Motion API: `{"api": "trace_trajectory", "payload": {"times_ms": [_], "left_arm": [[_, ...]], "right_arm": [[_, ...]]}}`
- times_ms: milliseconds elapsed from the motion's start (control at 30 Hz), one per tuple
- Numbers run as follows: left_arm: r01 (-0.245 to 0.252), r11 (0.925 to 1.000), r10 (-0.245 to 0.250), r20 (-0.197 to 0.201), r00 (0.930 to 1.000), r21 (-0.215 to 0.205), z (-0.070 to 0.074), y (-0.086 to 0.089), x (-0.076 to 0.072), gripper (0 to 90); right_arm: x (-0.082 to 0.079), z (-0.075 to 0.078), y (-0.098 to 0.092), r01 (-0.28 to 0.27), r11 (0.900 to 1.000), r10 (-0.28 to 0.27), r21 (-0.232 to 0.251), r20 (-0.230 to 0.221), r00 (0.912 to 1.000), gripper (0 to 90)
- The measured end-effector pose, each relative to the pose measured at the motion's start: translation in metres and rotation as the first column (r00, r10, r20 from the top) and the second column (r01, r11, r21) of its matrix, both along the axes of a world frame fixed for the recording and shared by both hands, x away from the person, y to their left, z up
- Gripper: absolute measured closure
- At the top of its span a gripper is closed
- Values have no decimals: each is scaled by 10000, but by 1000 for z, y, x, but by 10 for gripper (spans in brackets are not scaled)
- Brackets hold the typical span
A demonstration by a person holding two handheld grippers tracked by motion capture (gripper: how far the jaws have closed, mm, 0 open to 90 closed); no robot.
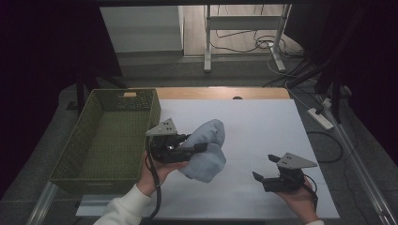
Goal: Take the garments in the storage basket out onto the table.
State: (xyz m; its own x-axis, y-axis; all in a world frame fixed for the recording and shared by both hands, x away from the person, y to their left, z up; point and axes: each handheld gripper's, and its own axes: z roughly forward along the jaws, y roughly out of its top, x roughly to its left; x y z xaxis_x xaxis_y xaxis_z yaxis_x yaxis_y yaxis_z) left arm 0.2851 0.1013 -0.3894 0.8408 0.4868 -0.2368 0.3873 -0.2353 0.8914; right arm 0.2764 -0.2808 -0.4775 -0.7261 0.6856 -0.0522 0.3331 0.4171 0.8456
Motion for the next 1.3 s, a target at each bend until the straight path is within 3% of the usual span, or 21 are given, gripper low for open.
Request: {"api": "trace_trajectory", "payload": {"times_ms": [533, 900, 1067, 1300], "left_arm": [[292, 9992, -278, -504, 9983, 267, -19, -16, 8, 537], [216, 9973, -144, -1019, 9947, 702, -46, -22, 19, 534], [300, 9928, -161, -1192, 9927, 1156, -58, -26, 21, 529], [641, 9901, -436, -1599, 9862, 1248, -75, -27, 28, 515]], "right_arm": [[0, -1, 0, -15, 10000, 15, -8, 7, 10000, 132], [0, -1, 0, -32, 10000, 32, -44, -40, 10000, 132], [1, -2, 0, -46, 10000, 45, -50, -46, 10000, 132], [1, -3, 1, -56, 9999, 55, -95, -77, 10000, 132]]}}
